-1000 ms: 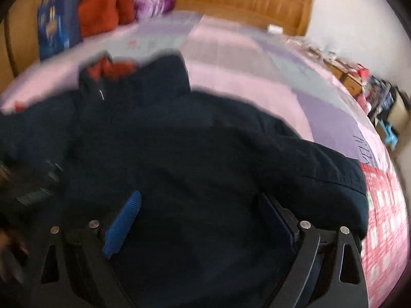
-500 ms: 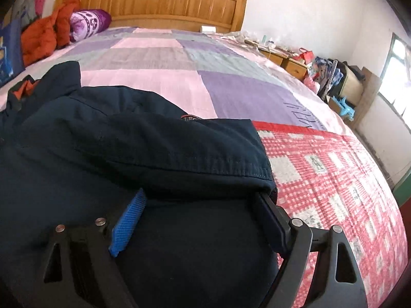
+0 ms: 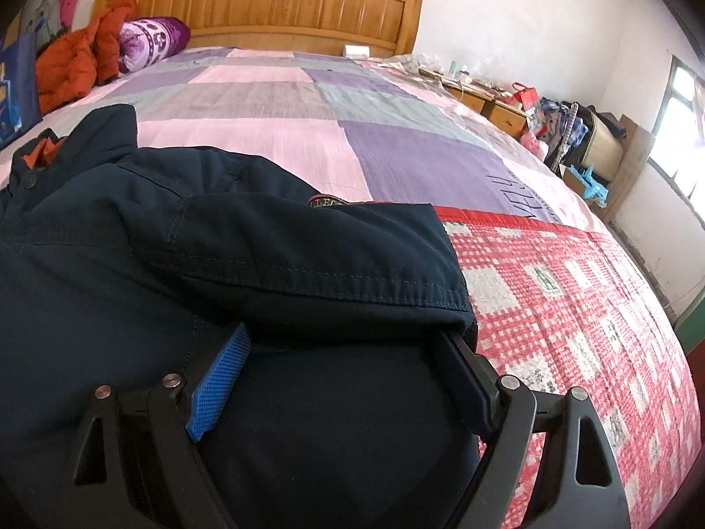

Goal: Fold large clothes
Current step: 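Lay the hem over the jacket near the collar with the right tool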

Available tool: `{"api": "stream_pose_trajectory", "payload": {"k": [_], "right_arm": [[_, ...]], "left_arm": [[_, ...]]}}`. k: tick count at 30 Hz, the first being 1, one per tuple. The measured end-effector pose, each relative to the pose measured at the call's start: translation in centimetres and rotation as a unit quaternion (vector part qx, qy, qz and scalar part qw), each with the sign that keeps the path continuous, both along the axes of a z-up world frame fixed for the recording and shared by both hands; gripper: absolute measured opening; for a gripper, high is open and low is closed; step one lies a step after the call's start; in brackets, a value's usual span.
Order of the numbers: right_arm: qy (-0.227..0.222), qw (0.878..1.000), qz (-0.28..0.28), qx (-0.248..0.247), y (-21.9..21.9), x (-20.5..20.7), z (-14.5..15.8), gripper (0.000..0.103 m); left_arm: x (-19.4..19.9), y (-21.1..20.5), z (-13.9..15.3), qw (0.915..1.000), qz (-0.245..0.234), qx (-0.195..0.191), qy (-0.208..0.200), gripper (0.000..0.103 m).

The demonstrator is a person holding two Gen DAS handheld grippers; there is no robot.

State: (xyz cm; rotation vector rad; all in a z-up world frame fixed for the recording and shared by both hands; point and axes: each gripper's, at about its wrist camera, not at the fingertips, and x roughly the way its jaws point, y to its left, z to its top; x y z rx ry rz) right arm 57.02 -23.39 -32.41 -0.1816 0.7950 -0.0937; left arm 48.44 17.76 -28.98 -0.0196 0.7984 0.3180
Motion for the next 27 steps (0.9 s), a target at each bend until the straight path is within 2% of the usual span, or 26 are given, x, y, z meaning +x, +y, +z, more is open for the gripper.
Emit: {"api": "stream_pose_trajectory", "payload": {"k": [3,5,7,10,12,14,15,17,20,23,25,27], "right_arm": [[0.0,1.0,0.0,-0.002,0.1,0.0,0.0,0.087],[0.0,1.0,-0.001,-0.004,0.2,0.1,0.0,0.087],[0.001,1.0,-0.001,-0.007,0.4,0.1,0.0,0.087],[0.005,1.0,-0.001,-0.015,0.6,0.3,0.0,0.087],[0.011,1.0,-0.004,-0.028,1.0,0.3,0.5,0.087],[0.011,0.997,-0.036,-0.075,2.6,-0.7,2.3,0.087],[-0.02,0.997,-0.039,-0.069,3.8,-2.4,3.9,0.087],[-0.069,0.998,0.004,-0.01,6.9,-6.1,6.8,0.087],[-0.058,0.995,0.076,0.026,14.2,-9.4,7.9,0.087],[-0.036,0.992,0.105,0.06,20.3,-11.4,6.9,0.087],[-0.026,0.993,0.107,0.033,23.3,-12.2,4.8,0.087],[0.01,0.994,0.105,-0.026,25.1,-12.3,0.2,0.087]], "left_arm": [[-2.8,4.3,-1.8,0.998,0.049,0.015,0.037,0.103],[-4.9,6.6,-2.1,0.9965,0.066,0.025,0.044,0.103],[-6.8,8.3,-1.9,0.996,0.077,0.02,0.041,0.103],[-9.9,10.6,-1.0,0.9962,0.078,-0.034,0.02,0.103],[-11.3,10.8,0.0,0.9967,0.073,-0.036,0.007,0.103],[-12.9,11.0,1.5,0.997,0.072,-0.023,-0.013,0.103],[-13.9,11.5,2.1,0.9965,0.077,-0.024,-0.022,0.103],[-15.6,12.9,2.9,0.9949,0.09,-0.034,-0.033,0.103],[-18.3,15.5,2.7,0.9909,0.126,-0.038,-0.025,0.103],[-21.7,19.2,1.6,0.9813,0.187,-0.048,-0.007,0.103],[-23.9,21.7,0.8,0.9725,0.226,-0.053,-0.001,0.103],[-26.5,24.7,-0.1,0.96,0.274,-0.057,0.007,0.103]]}}
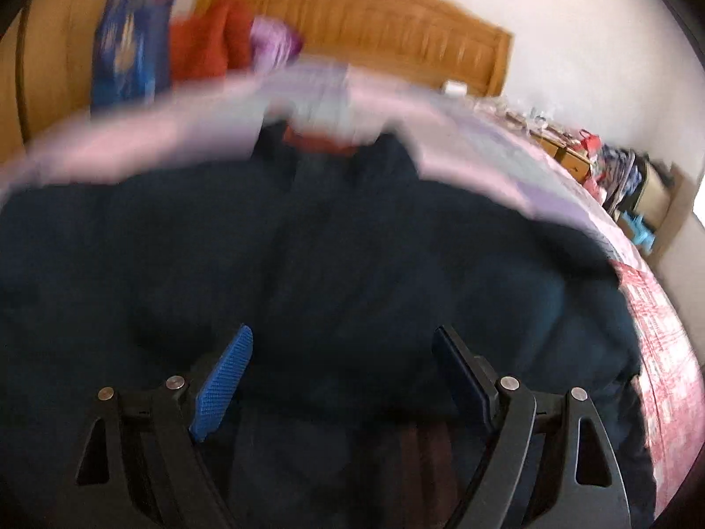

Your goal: Fold large clothes

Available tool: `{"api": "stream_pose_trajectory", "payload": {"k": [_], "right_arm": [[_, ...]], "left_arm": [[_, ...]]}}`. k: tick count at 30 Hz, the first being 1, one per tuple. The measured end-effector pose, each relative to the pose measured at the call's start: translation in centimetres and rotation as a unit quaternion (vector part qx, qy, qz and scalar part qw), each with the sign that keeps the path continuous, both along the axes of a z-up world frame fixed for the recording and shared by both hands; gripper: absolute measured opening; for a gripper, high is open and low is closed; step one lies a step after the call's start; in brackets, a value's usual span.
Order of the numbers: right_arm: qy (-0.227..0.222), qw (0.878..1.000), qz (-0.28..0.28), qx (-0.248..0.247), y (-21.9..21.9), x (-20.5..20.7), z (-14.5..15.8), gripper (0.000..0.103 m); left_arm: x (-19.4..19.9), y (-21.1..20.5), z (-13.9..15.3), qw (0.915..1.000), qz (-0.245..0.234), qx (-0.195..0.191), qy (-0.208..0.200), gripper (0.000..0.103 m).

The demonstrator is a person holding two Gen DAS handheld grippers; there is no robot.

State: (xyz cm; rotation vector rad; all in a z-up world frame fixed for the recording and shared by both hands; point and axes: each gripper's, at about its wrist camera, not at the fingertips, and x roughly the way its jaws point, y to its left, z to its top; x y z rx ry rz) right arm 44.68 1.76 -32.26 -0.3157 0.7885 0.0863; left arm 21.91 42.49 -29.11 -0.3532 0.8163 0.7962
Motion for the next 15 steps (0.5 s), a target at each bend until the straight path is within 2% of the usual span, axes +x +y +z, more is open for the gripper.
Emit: {"api": "stream_pose_trajectory", "payload": {"k": [3,5,7,10,11,13,15], "right_arm": [[-0.001,1.0,-0.007,0.022,-0.6,0.6,-0.6,0.089],[0.002,0.999,-0.009,0.031,-0.8,0.9,-0.7,0.089],[-0.003,1.0,-0.011,0.019,-0.4,0.9,-0.9,0.089],[-0.008,1.0,-0.012,0.007,0.0,0.6,-0.9,0.089],[-0.009,1.0,-0.013,0.005,0.1,0.6,-1.0,0.089],[-0.012,1.0,-0.014,0.0,-0.1,0.5,-1.0,0.089],[-0.015,1.0,-0.015,-0.006,-0.2,0.3,-1.0,0.089]], "left_arm": [[-3.4,3.5,-1.1,0.9986,0.053,-0.006,0.001,0.103],[-4.9,4.7,-1.3,0.9983,0.051,-0.02,-0.019,0.103],[-5.2,4.8,-1.1,0.9988,0.04,-0.019,-0.019,0.103],[-5.4,4.1,0.3,0.9984,0.041,-0.017,-0.037,0.103],[-6.1,3.7,1.0,0.9967,0.046,-0.027,-0.061,0.103],[-6.9,3.0,1.3,0.9902,0.038,-0.079,-0.109,0.103],[-7.2,2.0,1.2,0.9872,0.036,-0.099,-0.12,0.103]]}}
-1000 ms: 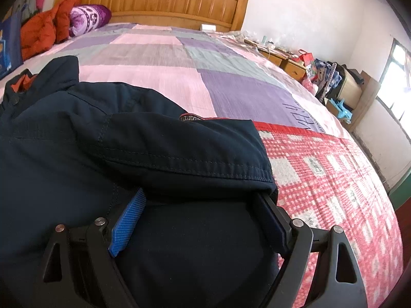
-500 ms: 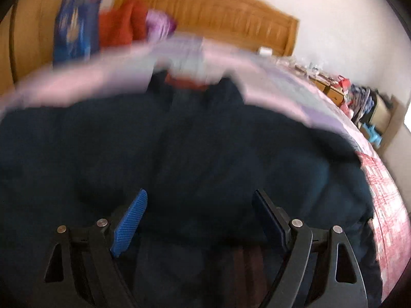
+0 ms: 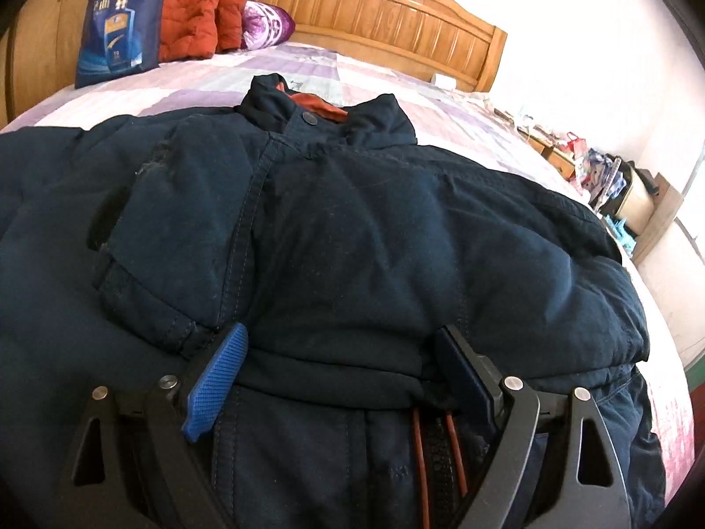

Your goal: Fold large clothes

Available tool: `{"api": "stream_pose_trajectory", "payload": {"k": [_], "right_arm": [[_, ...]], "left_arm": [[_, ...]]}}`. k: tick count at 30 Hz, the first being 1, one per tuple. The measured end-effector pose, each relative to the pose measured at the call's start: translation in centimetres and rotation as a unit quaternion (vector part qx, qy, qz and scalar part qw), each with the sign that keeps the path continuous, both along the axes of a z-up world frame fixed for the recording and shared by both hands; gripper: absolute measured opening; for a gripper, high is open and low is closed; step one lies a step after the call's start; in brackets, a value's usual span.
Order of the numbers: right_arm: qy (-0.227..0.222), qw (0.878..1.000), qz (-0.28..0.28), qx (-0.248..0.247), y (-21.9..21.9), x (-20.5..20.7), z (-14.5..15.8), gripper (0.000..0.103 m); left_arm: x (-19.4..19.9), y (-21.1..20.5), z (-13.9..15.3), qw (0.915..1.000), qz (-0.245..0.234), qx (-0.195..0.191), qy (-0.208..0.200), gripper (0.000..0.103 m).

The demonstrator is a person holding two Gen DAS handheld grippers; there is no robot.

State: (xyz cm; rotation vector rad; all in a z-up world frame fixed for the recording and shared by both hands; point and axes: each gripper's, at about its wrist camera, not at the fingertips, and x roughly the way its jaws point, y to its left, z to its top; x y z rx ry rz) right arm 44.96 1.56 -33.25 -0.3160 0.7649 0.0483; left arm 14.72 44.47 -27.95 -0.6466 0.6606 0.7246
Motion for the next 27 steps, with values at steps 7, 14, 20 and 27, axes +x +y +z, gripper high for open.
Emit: {"api": "stream_pose_trajectory", "payload": {"k": [7,14,20,27], "right_arm": [[-0.001,1.0,-0.001,-0.004,0.1,0.1,0.0,0.089],[-0.002,1.0,-0.002,-0.009,0.2,0.1,-0.1,0.089],[-0.003,1.0,-0.003,-0.011,0.2,0.2,-0.2,0.089],[-0.003,1.0,-0.003,-0.011,0.2,0.2,-0.2,0.09]], "left_arm": [[-1.9,2.3,-4.0,0.9905,0.087,-0.092,-0.054,0.103],[1.1,7.2,-5.1,0.9773,0.109,-0.147,-0.107,0.103],[2.7,10.2,-5.0,0.963,0.136,-0.181,-0.146,0.081],[1.3,12.6,-2.6,0.9668,0.164,-0.122,-0.154,0.015]]}}
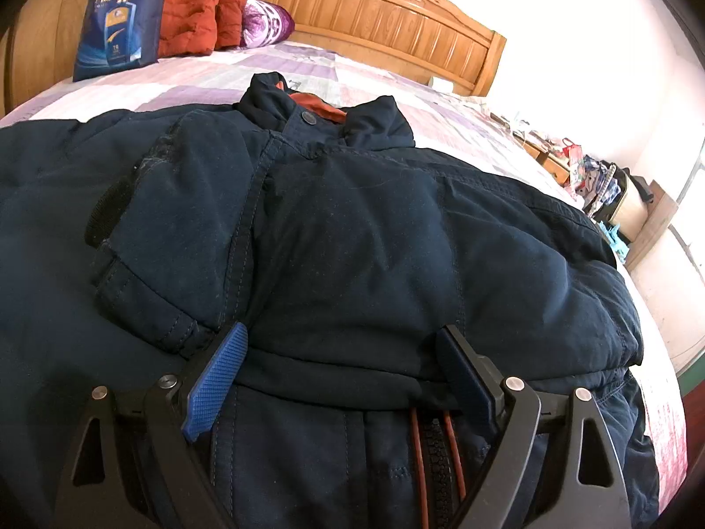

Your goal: Fold large clothes

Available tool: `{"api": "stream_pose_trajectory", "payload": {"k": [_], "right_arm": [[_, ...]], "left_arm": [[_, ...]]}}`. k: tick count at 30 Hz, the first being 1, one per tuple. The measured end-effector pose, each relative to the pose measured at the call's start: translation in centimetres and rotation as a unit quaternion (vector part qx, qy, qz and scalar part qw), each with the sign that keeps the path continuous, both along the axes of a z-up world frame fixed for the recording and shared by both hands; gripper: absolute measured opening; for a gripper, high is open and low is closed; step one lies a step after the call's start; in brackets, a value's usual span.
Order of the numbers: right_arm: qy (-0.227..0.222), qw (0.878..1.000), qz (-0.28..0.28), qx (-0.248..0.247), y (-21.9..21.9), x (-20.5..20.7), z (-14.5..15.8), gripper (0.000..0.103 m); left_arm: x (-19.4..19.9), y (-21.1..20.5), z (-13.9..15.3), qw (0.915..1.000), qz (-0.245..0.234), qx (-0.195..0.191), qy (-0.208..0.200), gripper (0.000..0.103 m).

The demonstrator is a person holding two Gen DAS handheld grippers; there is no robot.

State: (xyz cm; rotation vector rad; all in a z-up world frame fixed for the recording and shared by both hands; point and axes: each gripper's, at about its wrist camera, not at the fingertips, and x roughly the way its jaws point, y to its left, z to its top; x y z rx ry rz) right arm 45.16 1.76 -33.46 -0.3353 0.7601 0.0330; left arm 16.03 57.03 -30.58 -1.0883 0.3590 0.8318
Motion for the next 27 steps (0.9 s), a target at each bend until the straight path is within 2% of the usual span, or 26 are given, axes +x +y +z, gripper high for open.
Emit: {"api": "stream_pose_trajectory", "payload": {"k": [2,4,5,6,7,9,14,16,20,23,27], "right_arm": [[0.001,1.0,0.0,0.002,-0.1,0.0,0.0,0.09],[0.0,1.0,0.0,0.001,0.0,0.1,0.0,0.09],[0.001,1.0,0.0,0.001,-0.1,0.1,0.0,0.09],[0.001,1.0,0.0,0.002,-0.1,0.0,0.0,0.09],[0.001,1.0,0.0,0.003,-0.1,0.0,0.0,0.09],[0.002,1.0,0.0,0.006,-0.2,-0.1,0.0,0.09],[0.003,1.0,0.0,0.007,-0.4,0.0,0.0,0.09],[0.002,1.0,0.0,0.006,-0.3,-0.1,0.0,0.09],[0.004,1.0,0.0,0.005,-0.3,0.0,0.0,0.09],[0.015,1.0,0.002,0.005,-0.4,0.2,0.1,0.09],[0.039,0.998,0.024,0.037,-1.5,0.4,2.2,0.089]], "left_arm": [[0.1,0.7,0.7,0.9999,0.005,0.01,0.011,0.014],[0.1,0.8,2.1,0.9996,0.011,0.027,0.003,0.013],[0.5,0.7,3.5,0.9977,-0.005,0.066,0.015,0.013],[1.4,0.5,4.3,0.9936,-0.023,0.101,0.045,0.013],[2.1,0.8,4.3,0.9929,-0.031,0.1,0.056,0.013],[2.3,1.3,4.6,0.9942,-0.041,0.084,0.054,0.01],[4.1,-1.3,10.3,0.9857,-0.079,0.148,0.017,0.01],[5.6,-2.8,12.9,0.9789,-0.107,0.174,0.016,0.01],[10.0,-7.9,18.9,0.955,-0.182,0.234,-0.001,0.009],[12.8,-12.9,22.3,0.9354,-0.242,0.257,-0.018,0.009],[18.5,-22.2,25.6,0.8969,-0.34,0.279,-0.044,0.009]]}}
